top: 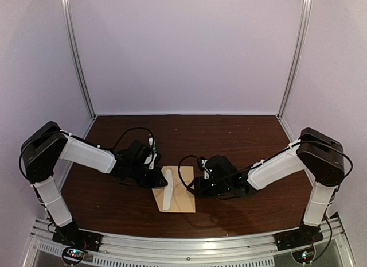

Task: Place the letter into the envelope and seal it
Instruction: Place the letter in the envelope.

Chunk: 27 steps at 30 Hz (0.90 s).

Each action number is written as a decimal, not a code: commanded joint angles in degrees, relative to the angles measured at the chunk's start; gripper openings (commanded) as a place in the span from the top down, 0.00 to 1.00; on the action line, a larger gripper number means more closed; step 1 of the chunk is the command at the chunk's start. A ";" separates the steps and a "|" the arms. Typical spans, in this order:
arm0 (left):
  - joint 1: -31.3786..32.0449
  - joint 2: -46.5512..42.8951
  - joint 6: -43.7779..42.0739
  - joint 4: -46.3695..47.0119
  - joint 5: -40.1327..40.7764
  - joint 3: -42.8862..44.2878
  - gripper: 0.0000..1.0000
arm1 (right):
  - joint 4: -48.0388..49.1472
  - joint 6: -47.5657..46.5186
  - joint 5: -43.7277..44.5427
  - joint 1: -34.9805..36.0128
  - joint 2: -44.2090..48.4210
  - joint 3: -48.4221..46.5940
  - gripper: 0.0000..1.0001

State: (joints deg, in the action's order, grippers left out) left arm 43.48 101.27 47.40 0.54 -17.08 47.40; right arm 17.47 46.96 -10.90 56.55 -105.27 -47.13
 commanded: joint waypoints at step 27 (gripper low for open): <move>1.72 -10.67 0.91 0.12 -0.06 -3.64 0.71 | -7.09 -0.98 -1.18 0.48 9.47 0.92 0.51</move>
State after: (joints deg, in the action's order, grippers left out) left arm 44.38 94.13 47.94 1.45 -17.74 45.54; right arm 12.64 46.28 -11.57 56.49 -101.62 -48.14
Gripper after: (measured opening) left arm 0.272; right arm 0.474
